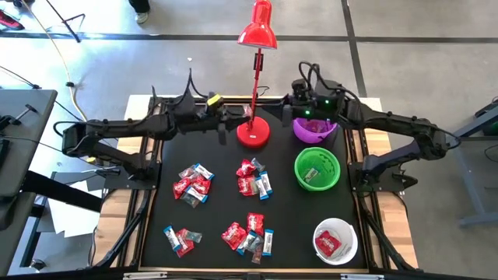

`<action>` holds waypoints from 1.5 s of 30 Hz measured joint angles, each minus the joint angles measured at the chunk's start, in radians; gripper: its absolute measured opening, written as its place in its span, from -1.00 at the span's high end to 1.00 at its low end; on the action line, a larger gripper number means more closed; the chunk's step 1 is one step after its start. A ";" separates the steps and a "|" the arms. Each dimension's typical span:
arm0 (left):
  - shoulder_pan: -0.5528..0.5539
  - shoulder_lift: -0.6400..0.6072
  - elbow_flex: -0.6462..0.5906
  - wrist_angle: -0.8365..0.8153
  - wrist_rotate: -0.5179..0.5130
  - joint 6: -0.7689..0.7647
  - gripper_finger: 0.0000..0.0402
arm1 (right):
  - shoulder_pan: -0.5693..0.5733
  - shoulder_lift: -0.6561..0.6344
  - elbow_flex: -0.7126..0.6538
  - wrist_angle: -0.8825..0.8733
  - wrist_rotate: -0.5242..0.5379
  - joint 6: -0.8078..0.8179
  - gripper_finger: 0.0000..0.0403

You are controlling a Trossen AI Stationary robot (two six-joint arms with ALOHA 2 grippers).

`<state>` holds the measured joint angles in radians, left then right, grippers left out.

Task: Organize candy in baskets
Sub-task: Put the orange gummy into the violet bucket

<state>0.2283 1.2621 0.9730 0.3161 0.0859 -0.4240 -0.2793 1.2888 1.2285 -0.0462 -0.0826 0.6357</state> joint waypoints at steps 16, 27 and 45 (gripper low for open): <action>-0.095 0.009 0.000 0.117 -0.360 0.339 1.00 | 0.022 0.000 0.000 0.086 -0.002 0.253 0.20; -0.147 0.092 0.045 0.124 -0.342 0.320 1.00 | 0.017 0.035 0.000 0.080 -0.052 0.275 0.20; -0.139 0.113 0.092 0.059 -0.334 0.331 1.00 | 0.017 0.047 0.000 0.085 -0.106 0.291 0.20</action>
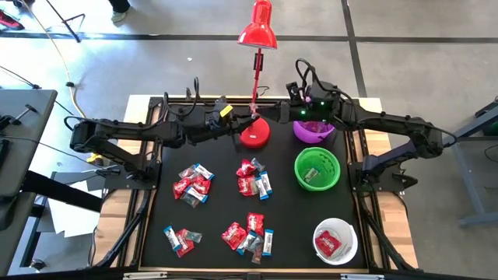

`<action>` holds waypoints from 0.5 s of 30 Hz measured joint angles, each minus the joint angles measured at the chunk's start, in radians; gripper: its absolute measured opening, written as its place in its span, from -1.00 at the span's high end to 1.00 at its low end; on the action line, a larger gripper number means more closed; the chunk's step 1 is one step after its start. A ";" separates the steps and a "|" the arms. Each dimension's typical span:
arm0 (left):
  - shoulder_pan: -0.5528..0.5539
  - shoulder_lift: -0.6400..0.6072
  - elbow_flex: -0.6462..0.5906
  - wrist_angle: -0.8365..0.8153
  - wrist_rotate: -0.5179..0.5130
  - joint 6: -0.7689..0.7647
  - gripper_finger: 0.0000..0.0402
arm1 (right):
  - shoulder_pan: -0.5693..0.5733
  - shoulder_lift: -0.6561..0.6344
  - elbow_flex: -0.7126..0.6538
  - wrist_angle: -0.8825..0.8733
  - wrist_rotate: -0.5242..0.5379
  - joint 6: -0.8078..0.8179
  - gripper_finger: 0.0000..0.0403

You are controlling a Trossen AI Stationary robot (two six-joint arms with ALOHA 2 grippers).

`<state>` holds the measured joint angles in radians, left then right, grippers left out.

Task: Organize candy in baskets
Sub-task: Put the orange gummy into the violet bucket

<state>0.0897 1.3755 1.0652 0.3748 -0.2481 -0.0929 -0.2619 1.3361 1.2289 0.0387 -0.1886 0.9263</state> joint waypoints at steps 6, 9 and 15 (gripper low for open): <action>0.008 0.046 0.022 0.013 -0.001 -0.009 1.00 | -0.001 0.004 0.000 -0.006 -0.015 0.008 0.20; 0.005 0.073 0.046 0.014 0.001 -0.009 1.00 | -0.008 0.003 0.000 -0.005 -0.029 0.000 0.20; 0.004 0.081 0.059 0.010 0.005 0.001 1.00 | -0.010 0.004 0.000 -0.007 -0.045 -0.003 0.26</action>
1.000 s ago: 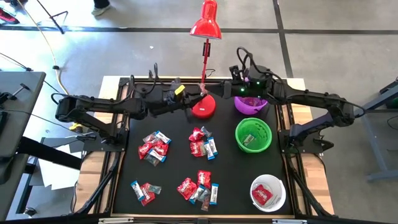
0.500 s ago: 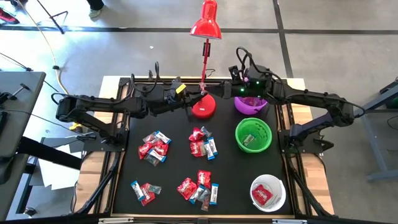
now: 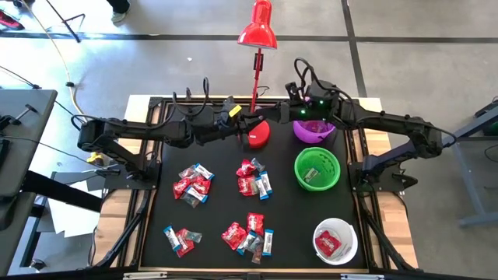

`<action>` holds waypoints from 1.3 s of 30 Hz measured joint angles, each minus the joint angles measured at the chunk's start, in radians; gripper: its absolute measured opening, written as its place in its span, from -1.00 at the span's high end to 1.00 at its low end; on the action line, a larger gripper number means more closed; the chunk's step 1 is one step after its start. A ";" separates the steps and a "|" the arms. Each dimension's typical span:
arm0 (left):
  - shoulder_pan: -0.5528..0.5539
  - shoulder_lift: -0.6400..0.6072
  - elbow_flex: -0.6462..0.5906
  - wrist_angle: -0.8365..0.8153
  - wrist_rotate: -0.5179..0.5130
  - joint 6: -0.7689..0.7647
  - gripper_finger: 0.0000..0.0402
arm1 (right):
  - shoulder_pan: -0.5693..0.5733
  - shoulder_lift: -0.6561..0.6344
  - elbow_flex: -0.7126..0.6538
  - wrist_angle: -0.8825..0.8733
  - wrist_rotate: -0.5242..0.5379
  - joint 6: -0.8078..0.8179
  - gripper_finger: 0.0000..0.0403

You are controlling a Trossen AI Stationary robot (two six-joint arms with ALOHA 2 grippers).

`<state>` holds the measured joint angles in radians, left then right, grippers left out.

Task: Organize candy in baskets
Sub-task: Put the orange gummy into the violet bucket

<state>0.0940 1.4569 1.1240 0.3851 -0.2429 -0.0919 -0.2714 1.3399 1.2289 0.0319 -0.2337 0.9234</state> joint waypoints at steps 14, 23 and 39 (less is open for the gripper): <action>-0.001 -0.001 0.000 -0.002 0.003 -0.036 0.95 | -0.028 0.000 0.000 -0.007 -0.057 -0.015 0.94; 0.001 -0.008 -0.002 -0.078 0.050 -0.037 0.68 | -0.039 0.000 0.000 -0.002 -0.075 -0.032 0.96; 0.051 -0.205 -0.002 -0.455 0.003 -0.050 0.40 | -0.197 -0.066 0.000 -0.504 0.048 -0.199 0.97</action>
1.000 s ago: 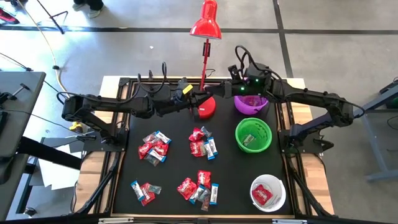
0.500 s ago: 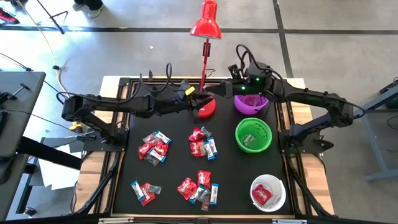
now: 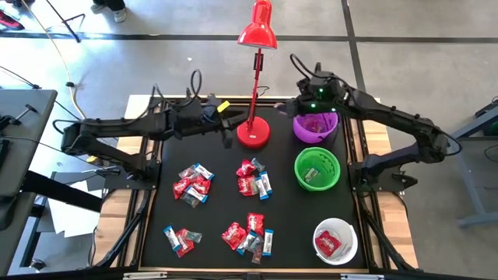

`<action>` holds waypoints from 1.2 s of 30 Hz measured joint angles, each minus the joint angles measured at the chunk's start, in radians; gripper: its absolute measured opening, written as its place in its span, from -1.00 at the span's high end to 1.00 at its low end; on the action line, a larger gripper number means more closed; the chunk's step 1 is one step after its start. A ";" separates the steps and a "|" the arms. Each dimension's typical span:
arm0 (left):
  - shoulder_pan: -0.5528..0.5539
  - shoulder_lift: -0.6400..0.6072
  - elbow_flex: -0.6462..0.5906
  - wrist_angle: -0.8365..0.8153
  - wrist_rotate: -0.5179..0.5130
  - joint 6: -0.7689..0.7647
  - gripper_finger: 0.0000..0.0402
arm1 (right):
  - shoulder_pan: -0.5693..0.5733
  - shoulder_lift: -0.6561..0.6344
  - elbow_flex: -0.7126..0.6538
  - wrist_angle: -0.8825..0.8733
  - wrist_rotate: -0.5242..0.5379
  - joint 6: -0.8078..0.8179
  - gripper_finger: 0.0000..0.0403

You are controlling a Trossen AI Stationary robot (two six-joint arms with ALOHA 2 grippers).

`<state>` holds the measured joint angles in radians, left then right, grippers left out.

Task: Organize candy in baskets
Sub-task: Put the orange gummy into the violet bucket

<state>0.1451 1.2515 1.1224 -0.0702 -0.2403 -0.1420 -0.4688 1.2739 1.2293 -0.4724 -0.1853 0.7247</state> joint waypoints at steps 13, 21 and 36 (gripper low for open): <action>0.096 -0.206 0.001 -0.103 -0.348 0.155 0.39 | -0.097 -0.091 0.000 -0.443 0.029 -0.121 0.93; 0.212 -0.264 0.001 0.109 -0.658 0.481 0.39 | -0.158 -0.102 0.000 -0.649 0.079 -0.124 0.92; 0.409 -0.268 0.001 0.328 -0.681 0.612 0.39 | -0.307 -0.094 0.000 -0.730 0.054 -0.192 0.89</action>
<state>0.5545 0.9836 1.1233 0.2575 -0.9211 0.4697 -0.7753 1.1796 1.2293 -1.2026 -0.1317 0.5330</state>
